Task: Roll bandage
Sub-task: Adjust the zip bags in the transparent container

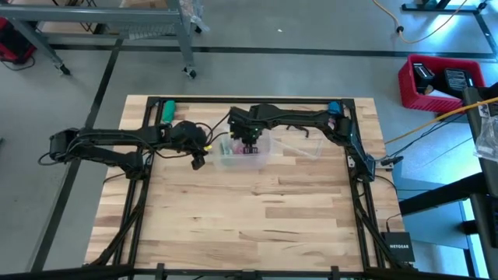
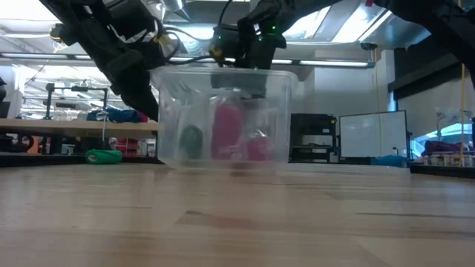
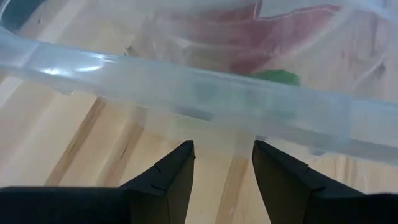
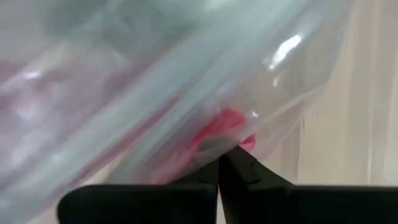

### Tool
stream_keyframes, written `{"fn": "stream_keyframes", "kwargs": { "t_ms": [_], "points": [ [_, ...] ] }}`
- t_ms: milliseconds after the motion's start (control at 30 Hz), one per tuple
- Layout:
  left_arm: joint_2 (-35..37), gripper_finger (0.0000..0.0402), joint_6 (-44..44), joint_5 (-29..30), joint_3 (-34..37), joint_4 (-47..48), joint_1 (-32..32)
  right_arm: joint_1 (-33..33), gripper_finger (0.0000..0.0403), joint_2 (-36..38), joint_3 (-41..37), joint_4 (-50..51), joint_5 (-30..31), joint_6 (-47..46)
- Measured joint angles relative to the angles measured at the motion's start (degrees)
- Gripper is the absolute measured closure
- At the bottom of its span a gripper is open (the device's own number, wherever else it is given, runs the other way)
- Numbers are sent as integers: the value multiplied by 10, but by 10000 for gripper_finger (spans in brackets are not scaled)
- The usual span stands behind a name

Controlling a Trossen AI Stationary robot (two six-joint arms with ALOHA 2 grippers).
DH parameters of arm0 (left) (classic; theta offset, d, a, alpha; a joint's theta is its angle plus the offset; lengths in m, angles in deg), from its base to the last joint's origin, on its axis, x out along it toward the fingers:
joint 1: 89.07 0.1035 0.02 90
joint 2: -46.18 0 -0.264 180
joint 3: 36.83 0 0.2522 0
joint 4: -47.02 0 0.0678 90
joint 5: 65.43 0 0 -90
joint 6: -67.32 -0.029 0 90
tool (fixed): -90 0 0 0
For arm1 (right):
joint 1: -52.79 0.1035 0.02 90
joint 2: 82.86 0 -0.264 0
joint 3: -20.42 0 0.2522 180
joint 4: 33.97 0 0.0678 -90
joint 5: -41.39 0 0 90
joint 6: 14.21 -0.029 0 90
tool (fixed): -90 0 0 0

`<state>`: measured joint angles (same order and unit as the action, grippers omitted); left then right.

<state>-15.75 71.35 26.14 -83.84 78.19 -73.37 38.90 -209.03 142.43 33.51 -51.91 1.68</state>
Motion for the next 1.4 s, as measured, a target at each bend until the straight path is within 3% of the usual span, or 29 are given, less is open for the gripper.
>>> {"fn": "stream_keyframes", "kwargs": {
  "t_ms": [233,333,633,967,1200,1400],
  "points": [
    [-1,247,0,-1,0,-1,-8,0,402,-2,-1,-52,-81,-38],
    [-1,247,0,0,0,0,-12,1,402,-2,-2,-67,-89,-55],
    [-1,247,1,1,0,-3,-12,1,402,-2,53,73,56,-7],
    [-1,247,2,1,0,-1,-12,1,402,1,118,236,64,9],
    [-1,247,0,1,0,-6,-12,0,402,-3,37,232,60,66],
    [-1,247,0,1,0,-6,-12,3,402,2,-7,169,1,84]
  ]
}}
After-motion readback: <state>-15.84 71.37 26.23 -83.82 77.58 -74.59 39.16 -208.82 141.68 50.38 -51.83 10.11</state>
